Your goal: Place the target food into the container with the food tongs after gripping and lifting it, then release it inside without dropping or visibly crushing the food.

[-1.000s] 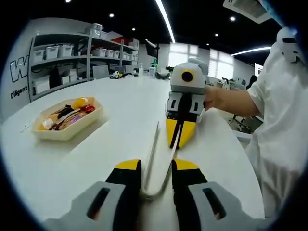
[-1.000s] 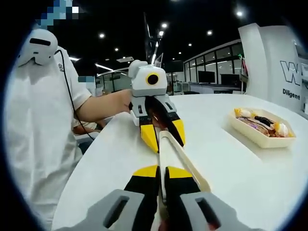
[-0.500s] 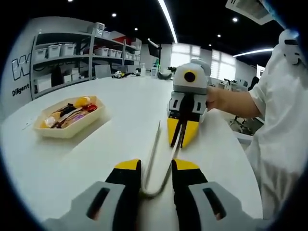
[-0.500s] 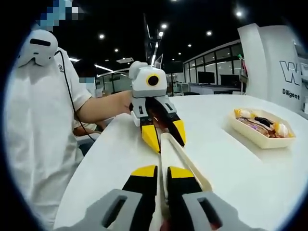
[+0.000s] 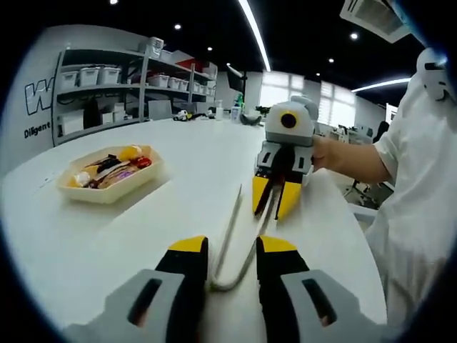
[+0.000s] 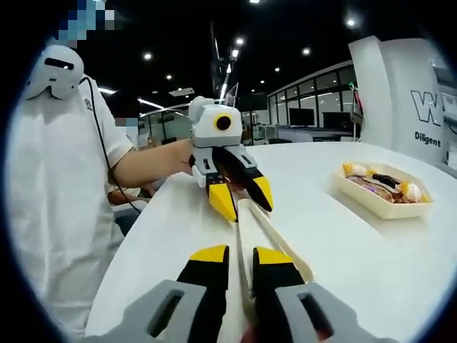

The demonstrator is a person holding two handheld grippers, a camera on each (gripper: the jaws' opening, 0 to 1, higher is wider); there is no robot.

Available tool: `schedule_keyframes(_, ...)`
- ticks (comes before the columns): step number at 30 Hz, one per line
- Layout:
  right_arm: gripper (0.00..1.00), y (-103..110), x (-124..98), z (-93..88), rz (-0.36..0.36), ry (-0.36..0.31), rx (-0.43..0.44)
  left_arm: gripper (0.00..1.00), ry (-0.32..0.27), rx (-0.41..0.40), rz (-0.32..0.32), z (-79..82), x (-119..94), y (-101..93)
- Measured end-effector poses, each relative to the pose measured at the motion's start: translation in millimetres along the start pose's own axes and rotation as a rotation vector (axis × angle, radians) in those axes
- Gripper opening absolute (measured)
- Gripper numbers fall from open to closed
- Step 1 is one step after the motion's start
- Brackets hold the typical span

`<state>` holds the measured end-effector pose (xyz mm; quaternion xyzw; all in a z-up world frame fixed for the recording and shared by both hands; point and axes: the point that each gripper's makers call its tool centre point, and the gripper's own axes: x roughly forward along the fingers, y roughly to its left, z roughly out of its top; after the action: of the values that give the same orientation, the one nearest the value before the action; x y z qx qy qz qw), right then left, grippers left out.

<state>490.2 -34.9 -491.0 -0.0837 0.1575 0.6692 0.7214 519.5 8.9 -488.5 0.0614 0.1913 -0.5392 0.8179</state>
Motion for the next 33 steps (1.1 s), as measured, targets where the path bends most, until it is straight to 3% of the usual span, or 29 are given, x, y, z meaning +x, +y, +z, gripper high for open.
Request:
schedule_keyframes(18,0.17,3.8,-4.1,10.3,-0.046,-0.035,0.002,0.31,-0.063,-0.055,0.072,4.3,-11.6,-4.4)
schedule_keyframes(33,0.22,9.1,-7.3,13.5,-0.079,-0.034,-0.003,0.35,-0.077,-0.066,0.102,4.4,-20.8,-11.8)
